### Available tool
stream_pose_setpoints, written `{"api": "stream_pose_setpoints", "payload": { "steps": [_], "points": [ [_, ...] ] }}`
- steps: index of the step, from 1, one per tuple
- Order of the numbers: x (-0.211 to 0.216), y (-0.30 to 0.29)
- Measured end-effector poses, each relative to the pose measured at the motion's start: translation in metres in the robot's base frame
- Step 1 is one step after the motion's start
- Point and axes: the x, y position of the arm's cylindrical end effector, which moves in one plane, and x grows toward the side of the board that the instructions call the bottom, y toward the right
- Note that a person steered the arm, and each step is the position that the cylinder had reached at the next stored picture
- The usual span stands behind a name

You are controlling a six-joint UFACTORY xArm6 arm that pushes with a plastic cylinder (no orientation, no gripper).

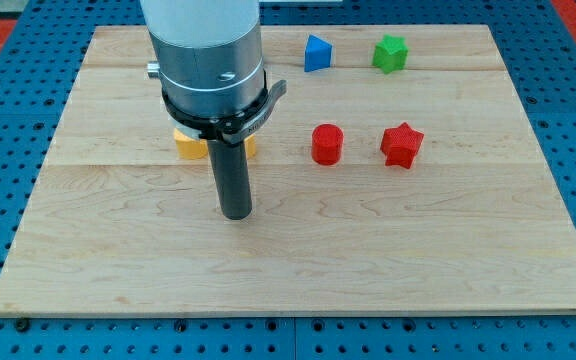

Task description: Move the yellow hexagon to the bottom of the yellow heart

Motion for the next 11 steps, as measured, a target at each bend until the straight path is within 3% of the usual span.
{"api": "stream_pose_setpoints", "payload": {
  "steps": [2,4,5,7,8,9,10,11],
  "points": [
    [-0.042,0.053],
    [-0.107,0.033],
    [-0.118,0.020],
    [-0.042,-0.016],
    [-0.046,-0.005],
    [-0.092,0.008],
    [-0.143,-0.049],
    [-0.161,-0.108]
  ]
}}
